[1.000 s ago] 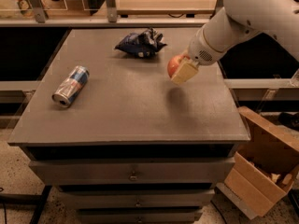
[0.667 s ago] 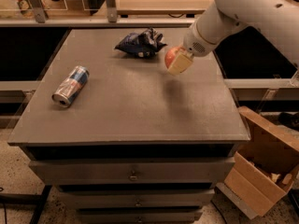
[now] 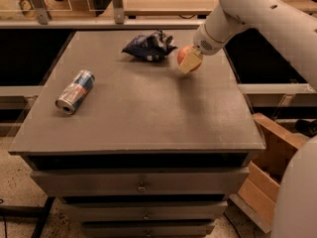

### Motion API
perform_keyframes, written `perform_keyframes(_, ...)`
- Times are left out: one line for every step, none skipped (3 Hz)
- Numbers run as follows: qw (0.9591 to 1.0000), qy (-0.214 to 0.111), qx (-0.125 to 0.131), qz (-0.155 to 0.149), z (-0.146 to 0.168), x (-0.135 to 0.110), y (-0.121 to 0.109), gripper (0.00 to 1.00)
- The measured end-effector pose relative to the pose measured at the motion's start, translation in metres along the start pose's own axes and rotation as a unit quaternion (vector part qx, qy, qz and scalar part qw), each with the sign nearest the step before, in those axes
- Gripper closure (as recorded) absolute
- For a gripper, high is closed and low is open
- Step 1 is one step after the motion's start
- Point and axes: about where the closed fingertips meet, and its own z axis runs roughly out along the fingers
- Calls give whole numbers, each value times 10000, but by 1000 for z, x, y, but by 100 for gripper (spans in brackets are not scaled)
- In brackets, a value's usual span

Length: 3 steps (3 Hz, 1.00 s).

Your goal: Move apple near blue chip bag

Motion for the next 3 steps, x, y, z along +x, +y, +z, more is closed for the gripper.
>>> perform_keyframes(9998,42,49,189,9,1,-10,83)
perform_keyframes(9995,48,44,303,13,2,-13,59)
perform_keyframes(9993,-71,-124,349,16,1,-12,36)
